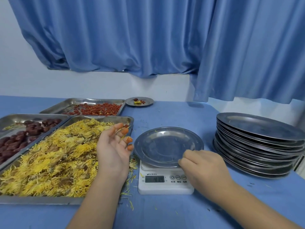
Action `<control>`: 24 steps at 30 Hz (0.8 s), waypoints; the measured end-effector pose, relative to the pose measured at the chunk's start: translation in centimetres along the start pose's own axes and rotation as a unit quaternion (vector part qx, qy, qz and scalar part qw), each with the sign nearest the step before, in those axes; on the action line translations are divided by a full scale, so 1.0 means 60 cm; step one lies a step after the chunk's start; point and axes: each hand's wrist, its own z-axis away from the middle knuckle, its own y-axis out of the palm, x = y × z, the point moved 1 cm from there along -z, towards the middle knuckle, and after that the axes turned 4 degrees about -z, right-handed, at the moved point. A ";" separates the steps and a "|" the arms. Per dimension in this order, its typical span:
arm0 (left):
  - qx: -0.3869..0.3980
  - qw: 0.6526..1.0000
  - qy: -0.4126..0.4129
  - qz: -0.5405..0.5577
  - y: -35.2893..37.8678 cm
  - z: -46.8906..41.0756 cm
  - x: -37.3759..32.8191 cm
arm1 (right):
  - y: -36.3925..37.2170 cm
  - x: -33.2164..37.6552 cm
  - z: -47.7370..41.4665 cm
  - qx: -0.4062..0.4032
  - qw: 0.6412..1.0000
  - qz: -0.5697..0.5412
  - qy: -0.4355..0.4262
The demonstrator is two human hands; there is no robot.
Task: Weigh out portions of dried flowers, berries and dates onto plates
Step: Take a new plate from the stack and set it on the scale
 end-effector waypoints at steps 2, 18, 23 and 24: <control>0.001 1.000 0.000 -0.001 0.001 0.000 0.000 | 0.002 0.001 0.004 0.017 1.000 -0.001 0.007; 0.000 1.000 -0.010 -0.010 0.002 -0.001 0.001 | -0.034 -0.015 0.048 0.177 0.926 -0.242 0.228; -0.003 1.000 -0.019 -0.020 0.001 0.000 0.001 | -0.033 -0.011 0.045 0.210 0.914 -0.254 0.236; -0.001 1.000 -0.019 -0.022 0.001 0.000 0.001 | -0.035 -0.011 0.047 0.225 0.911 -0.256 0.232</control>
